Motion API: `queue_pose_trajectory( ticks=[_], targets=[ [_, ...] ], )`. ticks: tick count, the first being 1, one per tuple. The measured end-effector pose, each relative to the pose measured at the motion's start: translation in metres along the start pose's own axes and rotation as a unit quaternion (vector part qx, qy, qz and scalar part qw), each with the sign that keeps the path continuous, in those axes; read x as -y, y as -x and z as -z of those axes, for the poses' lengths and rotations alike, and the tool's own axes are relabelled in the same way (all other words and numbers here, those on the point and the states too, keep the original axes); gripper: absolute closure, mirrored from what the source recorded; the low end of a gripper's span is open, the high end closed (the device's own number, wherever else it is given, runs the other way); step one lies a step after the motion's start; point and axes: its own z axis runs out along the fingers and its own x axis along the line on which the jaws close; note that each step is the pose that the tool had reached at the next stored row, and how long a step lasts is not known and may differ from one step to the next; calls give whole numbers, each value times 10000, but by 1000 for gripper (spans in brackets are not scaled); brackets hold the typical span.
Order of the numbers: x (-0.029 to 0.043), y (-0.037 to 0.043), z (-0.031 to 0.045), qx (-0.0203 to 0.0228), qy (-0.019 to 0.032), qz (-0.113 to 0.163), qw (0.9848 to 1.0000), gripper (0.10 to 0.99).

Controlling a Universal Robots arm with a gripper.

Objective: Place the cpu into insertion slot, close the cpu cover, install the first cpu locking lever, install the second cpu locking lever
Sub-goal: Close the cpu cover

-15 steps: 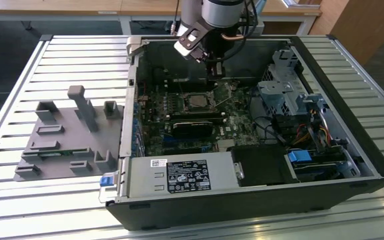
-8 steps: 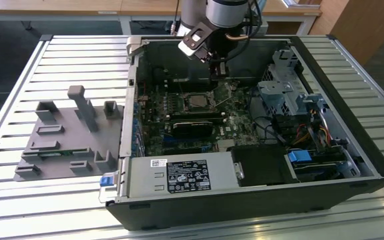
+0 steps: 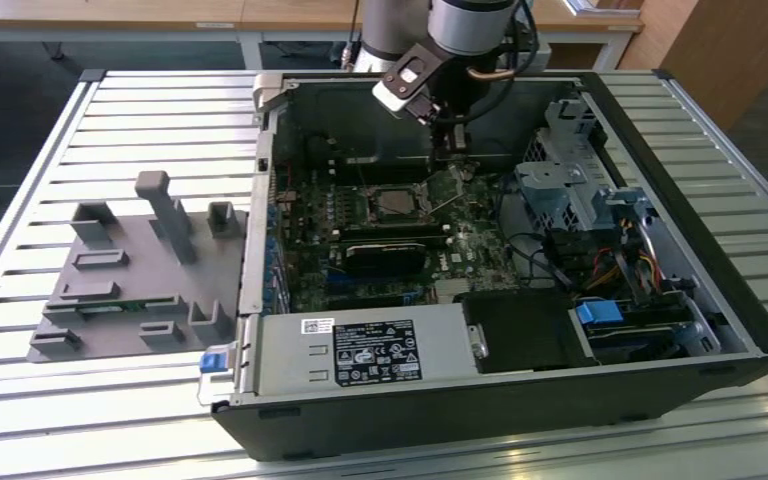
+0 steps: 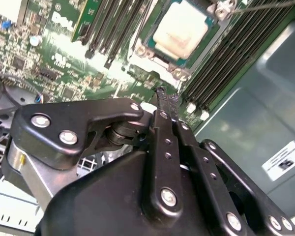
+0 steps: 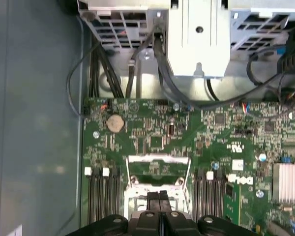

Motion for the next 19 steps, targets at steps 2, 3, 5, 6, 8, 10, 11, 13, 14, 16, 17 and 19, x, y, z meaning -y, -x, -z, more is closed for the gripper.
queue_pose_trajectory(
  ticks=[2, 3, 5, 6, 8, 10, 11, 13, 14, 16, 17, 19],
  targets=[
    [-42, 0, -1, 0, -1, 0, 10000, 969],
    [-57, 0, -1, 0, -1, 0, 10000, 969],
    [-72, 0, -2, -1, -1, 16, 10000, 969],
    [-77, 0, -2, -1, -3, 52, 10000, 969],
    [-88, 1, -5, -2, -6, 113, 9999, 969],
    [-109, 1, -10, -2, -6, 114, 9999, 969],
    [-122, 1, -12, -1, -6, 114, 9999, 969],
    [-151, 2, -17, -2, -6, 114, 9999, 969],
    [-166, 2, -19, -2, -6, 114, 9999, 969],
    [-191, 2, -25, -1, -6, 114, 9999, 969],
    [-200, 1, -29, -2, -5, 114, 9999, 969],
    [-217, -1, -36, -1, -6, 114, 9999, 969]
  ],
)
